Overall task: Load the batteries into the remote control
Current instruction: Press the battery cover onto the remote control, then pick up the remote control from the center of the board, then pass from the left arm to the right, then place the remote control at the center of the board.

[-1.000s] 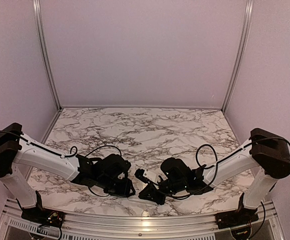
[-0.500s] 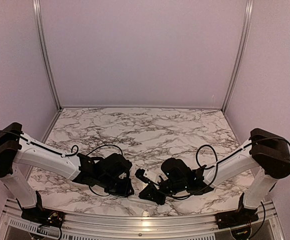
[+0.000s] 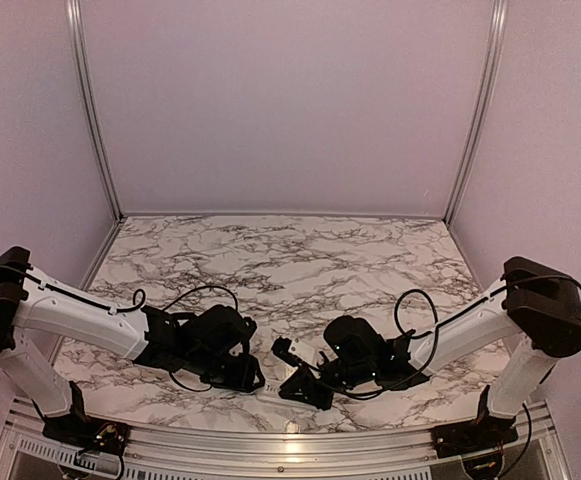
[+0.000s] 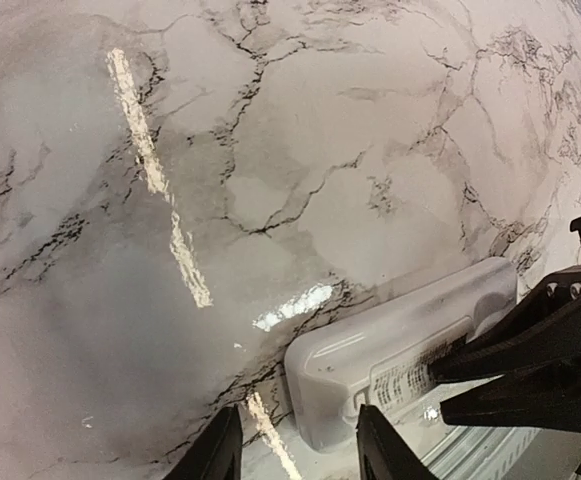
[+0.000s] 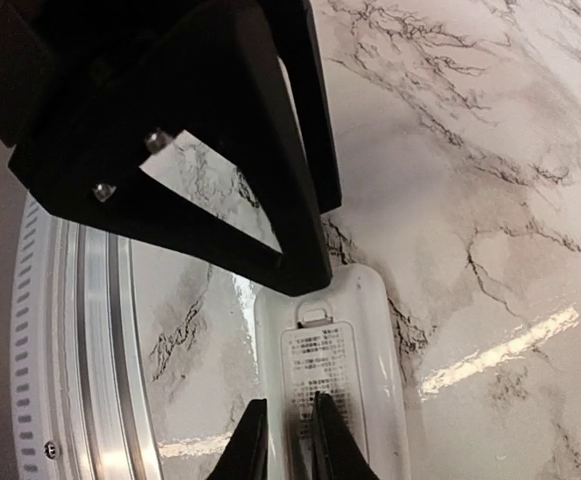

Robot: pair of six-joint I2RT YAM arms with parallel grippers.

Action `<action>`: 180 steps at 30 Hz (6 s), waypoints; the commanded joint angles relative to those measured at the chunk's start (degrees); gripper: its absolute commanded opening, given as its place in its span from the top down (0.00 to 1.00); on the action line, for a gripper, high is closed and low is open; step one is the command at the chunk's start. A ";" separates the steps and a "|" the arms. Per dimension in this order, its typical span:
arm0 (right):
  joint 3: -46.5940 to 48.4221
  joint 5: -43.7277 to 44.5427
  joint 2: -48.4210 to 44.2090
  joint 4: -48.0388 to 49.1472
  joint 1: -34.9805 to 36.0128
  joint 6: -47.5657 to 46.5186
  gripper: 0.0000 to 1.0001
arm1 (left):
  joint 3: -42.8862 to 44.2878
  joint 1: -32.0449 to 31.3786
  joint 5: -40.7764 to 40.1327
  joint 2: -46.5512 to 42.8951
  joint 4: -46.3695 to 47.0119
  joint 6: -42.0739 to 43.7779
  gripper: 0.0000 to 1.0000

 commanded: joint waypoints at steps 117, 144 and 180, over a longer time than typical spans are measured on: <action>10.85 -22.51 -26.33 13.07 -9.04 0.35 0.66 | 0.68 7.68 29.58 -21.41 30.43 51.66 0.73; 48.26 1.46 8.68 -59.95 -18.41 -10.48 0.84 | 2.93 19.73 -10.16 -30.20 0.48 23.64 0.01; 66.08 6.07 30.63 -73.77 -16.91 -14.49 0.26 | -0.17 23.58 -10.84 -27.65 -2.95 22.75 0.01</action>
